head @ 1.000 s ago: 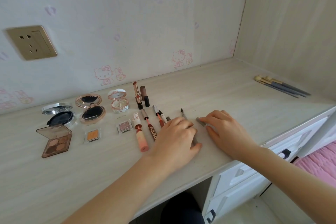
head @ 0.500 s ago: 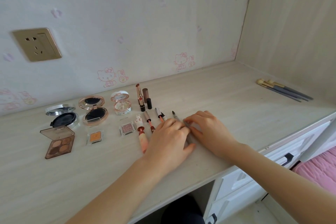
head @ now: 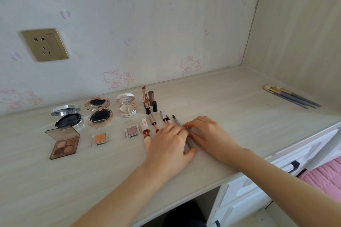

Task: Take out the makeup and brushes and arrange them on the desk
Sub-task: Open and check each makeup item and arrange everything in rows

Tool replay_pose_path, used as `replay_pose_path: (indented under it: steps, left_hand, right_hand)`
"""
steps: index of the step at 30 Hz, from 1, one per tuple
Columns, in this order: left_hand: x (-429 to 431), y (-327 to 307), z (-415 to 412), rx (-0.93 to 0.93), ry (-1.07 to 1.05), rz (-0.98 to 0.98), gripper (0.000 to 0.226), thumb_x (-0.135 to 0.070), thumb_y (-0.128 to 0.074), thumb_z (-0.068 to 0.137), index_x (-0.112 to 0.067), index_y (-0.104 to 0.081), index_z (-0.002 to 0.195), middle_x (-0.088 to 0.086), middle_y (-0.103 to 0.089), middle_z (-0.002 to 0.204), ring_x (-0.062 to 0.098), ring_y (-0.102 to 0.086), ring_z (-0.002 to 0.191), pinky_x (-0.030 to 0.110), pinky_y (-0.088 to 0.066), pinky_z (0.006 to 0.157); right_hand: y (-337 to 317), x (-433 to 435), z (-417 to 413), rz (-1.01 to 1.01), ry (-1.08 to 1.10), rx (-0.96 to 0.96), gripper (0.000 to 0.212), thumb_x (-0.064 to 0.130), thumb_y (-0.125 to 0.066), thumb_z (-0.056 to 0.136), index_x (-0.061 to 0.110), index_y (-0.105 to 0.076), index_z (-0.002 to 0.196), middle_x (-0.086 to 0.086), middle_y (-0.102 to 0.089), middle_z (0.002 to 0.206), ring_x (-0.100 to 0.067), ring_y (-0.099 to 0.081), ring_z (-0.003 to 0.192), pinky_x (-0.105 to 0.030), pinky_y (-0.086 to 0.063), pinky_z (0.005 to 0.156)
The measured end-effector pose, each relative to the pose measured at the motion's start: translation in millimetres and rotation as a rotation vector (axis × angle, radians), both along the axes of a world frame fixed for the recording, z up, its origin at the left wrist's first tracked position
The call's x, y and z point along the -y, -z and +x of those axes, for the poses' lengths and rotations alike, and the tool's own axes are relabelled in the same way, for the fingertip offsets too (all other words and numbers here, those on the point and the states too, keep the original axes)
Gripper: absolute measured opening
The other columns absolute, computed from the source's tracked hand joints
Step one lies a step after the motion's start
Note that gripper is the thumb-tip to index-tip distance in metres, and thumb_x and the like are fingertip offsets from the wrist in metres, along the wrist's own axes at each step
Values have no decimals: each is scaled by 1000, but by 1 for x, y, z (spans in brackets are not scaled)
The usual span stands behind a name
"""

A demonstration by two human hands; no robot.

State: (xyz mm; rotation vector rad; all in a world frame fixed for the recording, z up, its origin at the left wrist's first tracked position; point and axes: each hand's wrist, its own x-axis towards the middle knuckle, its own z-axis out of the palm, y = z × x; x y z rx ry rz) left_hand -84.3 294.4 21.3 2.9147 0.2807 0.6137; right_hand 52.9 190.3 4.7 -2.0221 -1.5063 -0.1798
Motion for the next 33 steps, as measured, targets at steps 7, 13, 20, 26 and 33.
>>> replay_pose_path:
  steps: [7,13,20,26,33]
  left_hand:
    - [1,-2,-4,12,-24,-15,46,-52,-56,83,-26,-59,121,-15,-53,124,8,-42,120,25,-36,96]
    - [4,-8,10,20,-1,-29,42,-48,-53,89,-23,-58,122,-14,-54,124,6,-42,122,22,-33,98]
    - [27,-16,58,-20,55,-98,33,-31,-48,94,-19,-58,123,-9,-55,126,11,-41,122,29,-40,97]
    - [63,-17,127,-88,119,-207,30,-25,-49,91,-18,-61,117,-5,-60,122,17,-45,119,32,-44,91]
    - [103,-9,210,-121,106,-386,25,-21,-51,88,-16,-67,108,3,-65,112,23,-49,113,34,-46,89]
  right_hand:
    - [-3,7,2,-14,34,19,30,18,-62,89,17,-61,119,4,-61,103,-16,-57,98,-28,-48,82]
    - [-8,31,20,-55,135,12,28,20,-58,92,17,-61,119,5,-63,112,-16,-58,104,-33,-50,86]
    - [-22,81,54,-137,303,34,32,24,-54,94,19,-58,125,3,-63,120,-15,-58,111,-29,-47,91]
    - [-34,130,103,-249,467,45,33,27,-51,95,20,-56,127,4,-62,123,-15,-56,112,-24,-41,92]
    - [-37,184,169,-292,643,53,33,27,-52,94,17,-58,125,-1,-62,125,-21,-58,114,-31,-44,96]
